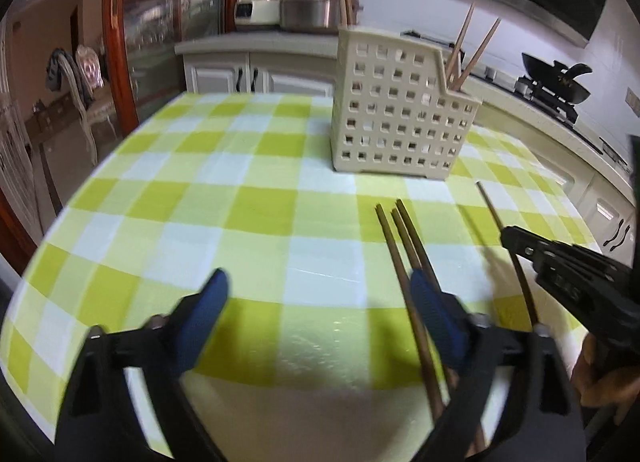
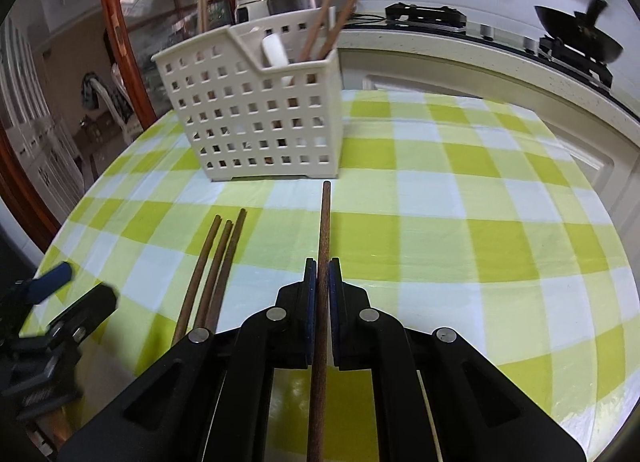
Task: Organize utensils
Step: 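Close the right tool on a chopstick while the left tool grasps another chopstick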
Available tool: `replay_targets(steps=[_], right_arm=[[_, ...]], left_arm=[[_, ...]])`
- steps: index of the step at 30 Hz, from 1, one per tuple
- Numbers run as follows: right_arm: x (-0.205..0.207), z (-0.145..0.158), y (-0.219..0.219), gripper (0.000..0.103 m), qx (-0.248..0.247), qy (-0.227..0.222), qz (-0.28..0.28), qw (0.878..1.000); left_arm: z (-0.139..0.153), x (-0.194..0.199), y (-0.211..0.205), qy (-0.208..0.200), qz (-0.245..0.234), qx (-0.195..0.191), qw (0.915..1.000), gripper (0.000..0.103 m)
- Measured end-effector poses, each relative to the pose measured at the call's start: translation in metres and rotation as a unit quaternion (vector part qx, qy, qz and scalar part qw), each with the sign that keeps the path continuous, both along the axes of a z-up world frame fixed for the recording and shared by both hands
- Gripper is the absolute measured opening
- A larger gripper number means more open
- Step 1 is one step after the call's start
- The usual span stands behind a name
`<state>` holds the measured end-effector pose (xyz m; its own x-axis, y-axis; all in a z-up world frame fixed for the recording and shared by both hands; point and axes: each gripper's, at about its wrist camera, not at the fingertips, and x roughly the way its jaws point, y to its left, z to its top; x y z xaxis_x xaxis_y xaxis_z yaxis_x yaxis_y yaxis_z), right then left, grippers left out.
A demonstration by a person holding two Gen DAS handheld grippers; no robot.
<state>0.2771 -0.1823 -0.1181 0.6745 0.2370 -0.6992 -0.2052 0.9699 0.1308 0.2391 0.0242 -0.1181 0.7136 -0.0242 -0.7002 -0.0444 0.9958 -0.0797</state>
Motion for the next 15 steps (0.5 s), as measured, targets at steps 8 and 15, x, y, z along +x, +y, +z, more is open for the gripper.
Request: replay_targets(steps=[8,15], right_arm=[[-0.008,0.004,-0.025,0.006,0.032,-0.008,-0.006,0.999],[-0.011,0.002,-0.041,0.006,0.050,-0.008,-0.013,0.999]], left_arm=[[-0.015,0.025,-0.023,0.049,-0.007,-0.017,0.9986,0.051],[-0.017,0.035,-0.038,0.056,-0.005,-0.003,0.9984,0.042]])
